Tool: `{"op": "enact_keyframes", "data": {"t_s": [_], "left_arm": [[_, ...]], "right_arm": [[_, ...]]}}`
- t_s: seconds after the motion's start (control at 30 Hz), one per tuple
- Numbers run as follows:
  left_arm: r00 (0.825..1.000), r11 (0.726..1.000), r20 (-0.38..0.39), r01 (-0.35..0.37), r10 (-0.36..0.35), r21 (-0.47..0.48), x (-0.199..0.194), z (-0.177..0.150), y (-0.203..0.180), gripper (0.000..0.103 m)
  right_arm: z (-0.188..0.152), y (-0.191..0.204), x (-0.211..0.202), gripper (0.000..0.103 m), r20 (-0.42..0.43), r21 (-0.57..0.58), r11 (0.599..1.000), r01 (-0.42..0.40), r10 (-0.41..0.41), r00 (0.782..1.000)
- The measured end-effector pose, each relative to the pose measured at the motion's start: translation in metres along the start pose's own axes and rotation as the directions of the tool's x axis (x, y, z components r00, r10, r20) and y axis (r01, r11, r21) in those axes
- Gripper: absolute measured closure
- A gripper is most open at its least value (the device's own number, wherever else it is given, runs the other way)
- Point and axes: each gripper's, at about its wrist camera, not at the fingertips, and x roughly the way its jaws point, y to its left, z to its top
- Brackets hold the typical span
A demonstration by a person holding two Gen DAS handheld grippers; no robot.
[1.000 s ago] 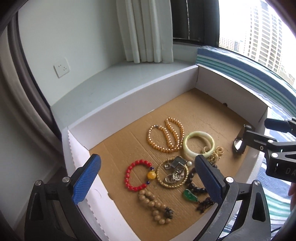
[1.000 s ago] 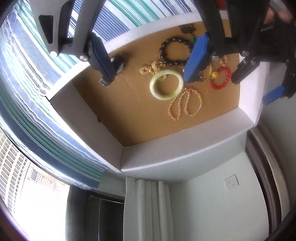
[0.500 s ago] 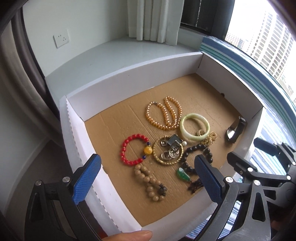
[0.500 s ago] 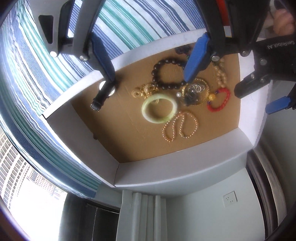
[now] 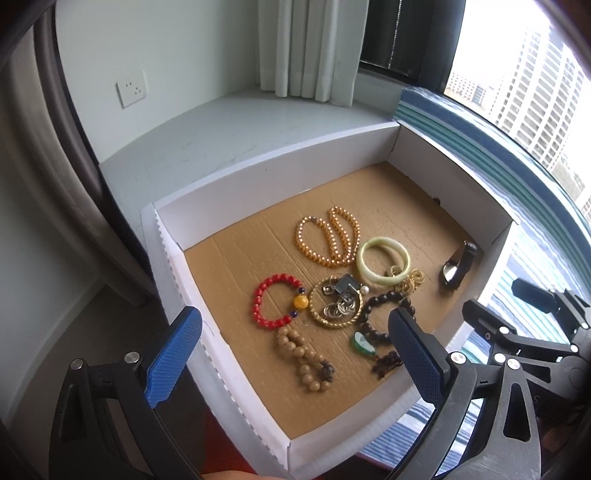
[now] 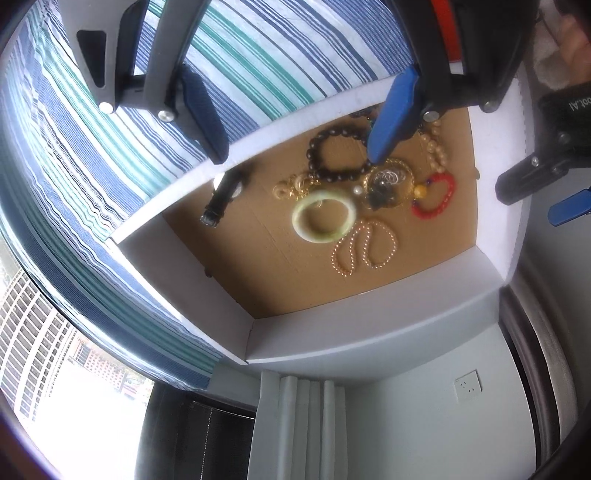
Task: Organize jewelry
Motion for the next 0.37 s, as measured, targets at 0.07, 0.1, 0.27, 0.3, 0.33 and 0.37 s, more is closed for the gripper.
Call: {"op": "enact_keyframes", "data": {"t_s": [0.07, 0.1, 0.27, 0.3, 0.33, 0.37], "left_arm": [[1.000, 1.000, -0.004, -0.003, 0.003, 0.001, 0.0016, -0.0003, -0.0002, 0.002], [1.000, 1.000, -0.007, -0.002, 0.002, 0.000, 0.0023, -0.0007, -0.0001, 0.002], [1.000, 1.000, -0.003, 0.008, -0.008, -0.006, 0.0025, -0.0043, 0.0009, 0.002], [1.000, 1.000, 0.004, 0.004, -0.004, -0.004, 0.0012, -0.0051, 0.0003, 0.002], [1.000, 1.000, 0.011, 0.000, 0.000, -0.001, -0.0001, -0.0056, -0.0002, 0.002], [1.000, 1.000, 0.015, -0.002, 0.002, 0.000, -0.0014, -0.0058, -0.0005, 0.002]], "right_arm": [[0.0003, -0.0010, -0.0023, 0.024, 0.007, 0.004, 1.000, -0.005, 0.005, 1.000], [-0.0001, -0.0008, -0.0028, 0.024, 0.010, 0.003, 1.000, -0.003, 0.003, 1.000], [-0.0029, -0.0007, -0.0026, 0.024, 0.009, -0.001, 1.000, -0.003, 0.003, 1.000], [-0.0029, -0.0009, -0.0026, 0.024, 0.009, 0.001, 1.000, -0.004, 0.004, 1.000], [-0.0031, -0.0007, -0.0025, 0.024, 0.010, 0.002, 1.000, -0.006, 0.006, 1.000], [-0.0029, -0.0006, -0.0026, 0.024, 0.010, 0.003, 1.000, -0.008, 0.008, 1.000]]}}
